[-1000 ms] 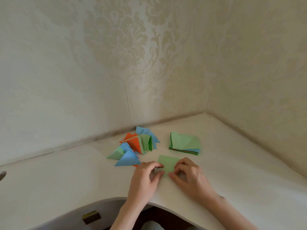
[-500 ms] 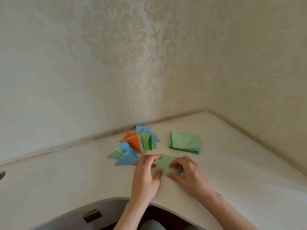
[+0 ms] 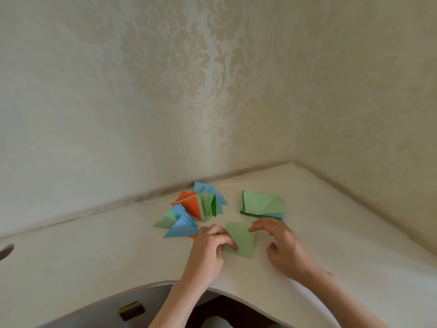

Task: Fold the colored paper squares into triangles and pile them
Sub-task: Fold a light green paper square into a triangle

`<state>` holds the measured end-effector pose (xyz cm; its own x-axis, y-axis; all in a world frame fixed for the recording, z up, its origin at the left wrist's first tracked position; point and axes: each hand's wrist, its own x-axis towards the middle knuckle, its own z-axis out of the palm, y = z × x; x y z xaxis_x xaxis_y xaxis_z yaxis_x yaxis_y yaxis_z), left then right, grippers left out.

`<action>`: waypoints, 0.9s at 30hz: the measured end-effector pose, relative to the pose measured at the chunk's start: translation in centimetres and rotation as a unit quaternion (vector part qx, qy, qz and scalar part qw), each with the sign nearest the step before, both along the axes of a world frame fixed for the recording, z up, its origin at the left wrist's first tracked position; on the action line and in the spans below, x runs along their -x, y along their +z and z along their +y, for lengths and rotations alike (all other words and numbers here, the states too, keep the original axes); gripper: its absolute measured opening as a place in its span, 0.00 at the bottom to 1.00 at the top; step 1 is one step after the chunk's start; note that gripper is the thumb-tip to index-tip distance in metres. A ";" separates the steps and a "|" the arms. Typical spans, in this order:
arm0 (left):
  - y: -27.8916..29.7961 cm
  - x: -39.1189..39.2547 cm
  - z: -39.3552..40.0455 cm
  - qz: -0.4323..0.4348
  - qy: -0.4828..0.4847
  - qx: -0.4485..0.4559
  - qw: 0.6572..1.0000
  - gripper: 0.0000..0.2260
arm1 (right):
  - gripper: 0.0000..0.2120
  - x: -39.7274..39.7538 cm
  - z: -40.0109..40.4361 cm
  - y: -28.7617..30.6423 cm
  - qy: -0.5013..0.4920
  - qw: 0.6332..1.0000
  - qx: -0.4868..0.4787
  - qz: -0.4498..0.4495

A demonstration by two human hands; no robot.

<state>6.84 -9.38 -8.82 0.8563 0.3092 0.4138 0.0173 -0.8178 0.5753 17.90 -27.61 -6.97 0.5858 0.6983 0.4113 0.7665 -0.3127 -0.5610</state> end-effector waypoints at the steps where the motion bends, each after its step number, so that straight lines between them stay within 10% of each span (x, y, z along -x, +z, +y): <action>1: 0.1 -0.1 0.2 -0.004 -0.003 -0.025 1.000 0.20 | 0.34 -0.3 0.0 -0.1 -0.004 1.000 0.010 -0.022; 9: 1.4 0.9 0.1 0.025 -0.061 -0.100 0.993 0.06 | 0.22 -0.9 2.1 0.3 0.010 0.999 0.032 -0.024; 15: 2.0 1.7 -1.1 0.044 -0.005 -0.160 0.986 0.25 | 0.11 -0.7 2.1 0.4 0.036 0.996 0.031 -0.071; 19: 1.2 1.5 -0.6 0.013 -0.004 -0.154 0.988 0.13 | 0.04 0.6 1.8 0.5 0.057 0.995 0.022 -0.074; 27: 0.0 1.6 0.9 -0.015 0.050 -0.057 0.997 0.07 | 0.14 0.4 2.5 -1.5 -0.033 0.998 0.036 -0.036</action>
